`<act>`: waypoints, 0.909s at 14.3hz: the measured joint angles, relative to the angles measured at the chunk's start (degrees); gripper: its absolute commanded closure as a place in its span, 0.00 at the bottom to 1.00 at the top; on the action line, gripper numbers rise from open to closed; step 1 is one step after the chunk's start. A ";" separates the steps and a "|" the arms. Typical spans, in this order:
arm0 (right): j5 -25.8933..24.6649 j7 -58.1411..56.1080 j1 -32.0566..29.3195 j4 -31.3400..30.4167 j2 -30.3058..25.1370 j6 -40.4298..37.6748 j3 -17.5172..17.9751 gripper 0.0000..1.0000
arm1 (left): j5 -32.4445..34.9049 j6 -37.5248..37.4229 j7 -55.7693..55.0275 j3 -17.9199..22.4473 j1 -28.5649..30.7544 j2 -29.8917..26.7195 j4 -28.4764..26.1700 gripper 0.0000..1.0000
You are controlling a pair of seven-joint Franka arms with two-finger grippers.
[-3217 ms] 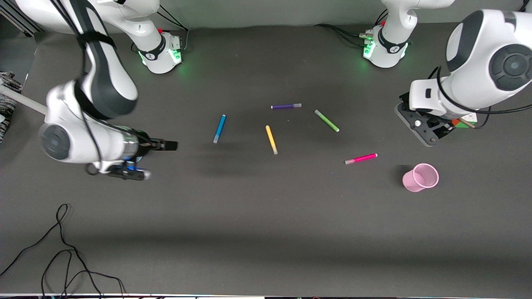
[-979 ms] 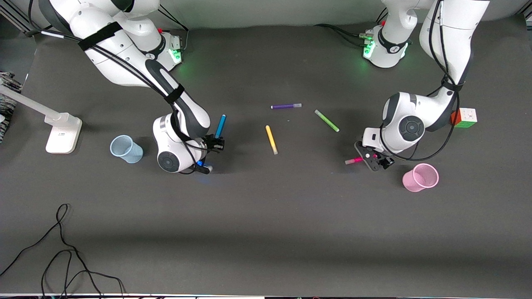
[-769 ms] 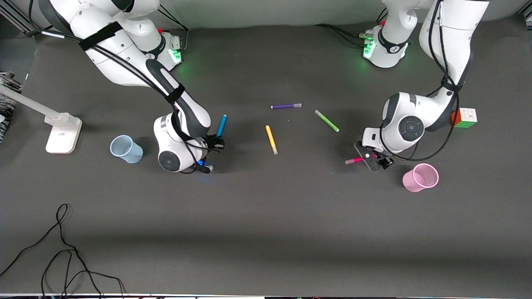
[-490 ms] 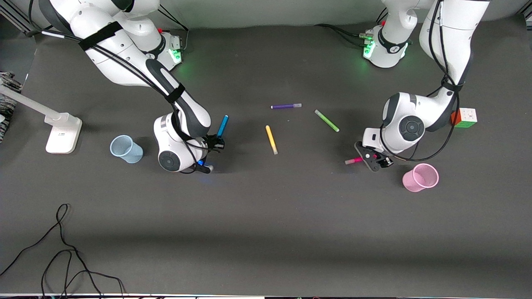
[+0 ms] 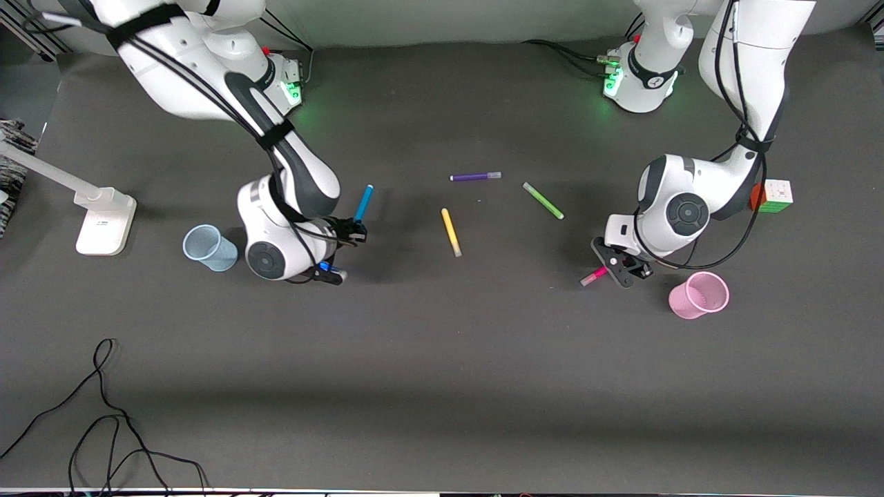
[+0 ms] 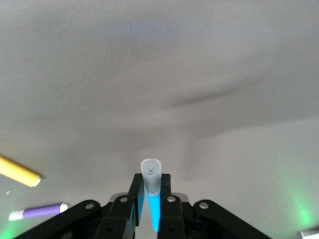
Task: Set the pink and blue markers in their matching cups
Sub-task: 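Carry blue to the blue cup while the left gripper carries pink to its cup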
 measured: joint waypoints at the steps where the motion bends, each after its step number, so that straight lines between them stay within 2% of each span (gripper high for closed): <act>1: -1.27 0.00 -0.28 -0.01 -1.61 -1.05 -0.15 1.00 | -0.03 -0.96 -0.55 0.00 0.01 -0.19 0.06 1.00; 3: -5.23 0.00 -1.22 -0.01 -4.54 -2.95 -0.46 1.00 | -0.06 -5.64 -1.97 0.05 0.14 -1.80 1.06 1.00; 6: -12.07 -0.88 -2.42 -0.04 -9.41 -5.17 -2.92 1.00 | -0.25 -21.70 -4.30 0.54 0.66 -7.83 6.83 1.00; 9: -14.31 -8.51 -2.60 -0.09 -14.36 -5.37 -8.73 1.00 | -0.67 -38.15 -9.10 0.77 1.89 -12.44 15.92 1.00; 13: -19.39 -20.63 -2.90 -0.24 -19.33 -5.03 -16.28 1.00 | -1.06 -54.97 -14.44 1.01 6.80 -13.39 27.98 1.00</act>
